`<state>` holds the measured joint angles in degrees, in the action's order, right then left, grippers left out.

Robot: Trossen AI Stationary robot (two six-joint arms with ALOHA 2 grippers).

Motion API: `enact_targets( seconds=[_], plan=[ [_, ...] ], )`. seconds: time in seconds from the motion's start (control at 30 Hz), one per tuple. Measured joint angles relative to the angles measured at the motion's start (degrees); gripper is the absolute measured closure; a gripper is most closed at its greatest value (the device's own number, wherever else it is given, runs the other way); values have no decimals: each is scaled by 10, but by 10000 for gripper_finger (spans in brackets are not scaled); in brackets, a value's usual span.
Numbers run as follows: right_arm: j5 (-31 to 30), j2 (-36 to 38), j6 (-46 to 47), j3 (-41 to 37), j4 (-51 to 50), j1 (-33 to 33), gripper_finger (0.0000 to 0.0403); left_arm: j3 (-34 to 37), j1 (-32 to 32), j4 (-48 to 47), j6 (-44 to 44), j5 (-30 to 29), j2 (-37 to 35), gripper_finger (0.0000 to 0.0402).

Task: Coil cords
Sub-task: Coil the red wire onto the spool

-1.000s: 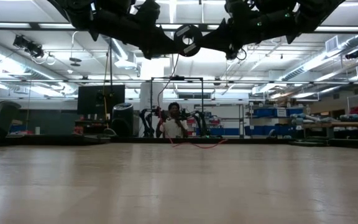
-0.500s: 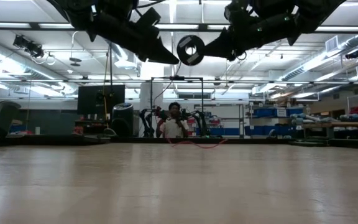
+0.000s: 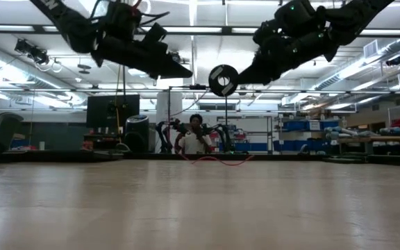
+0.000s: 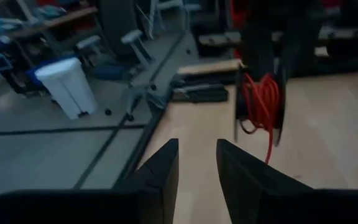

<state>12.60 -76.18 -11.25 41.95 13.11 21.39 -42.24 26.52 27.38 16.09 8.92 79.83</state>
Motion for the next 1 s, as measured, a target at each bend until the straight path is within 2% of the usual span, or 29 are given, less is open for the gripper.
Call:
enact_targets(
  seconds=[0.1, 0.2, 0.33, 0.57, 1.0],
  plan=[
    [10, -4, 0, -15, 22, 12, 403, 37, 12, 82, -30, 0, 0, 290],
    [18, -6, 7, -41, 72, 18, 403, 53, 13, 122, -53, 0, 0, 290],
    [31, -6, 24, -58, 132, 16, 403, 53, 11, 126, -62, 3, 0, 290],
    [33, -6, 26, -59, 178, -5, 403, 53, 0, 137, -78, 15, 4, 290],
    [13, -7, 21, -59, 205, -21, 403, 53, -20, 166, -92, 49, 5, 290]
  ],
)
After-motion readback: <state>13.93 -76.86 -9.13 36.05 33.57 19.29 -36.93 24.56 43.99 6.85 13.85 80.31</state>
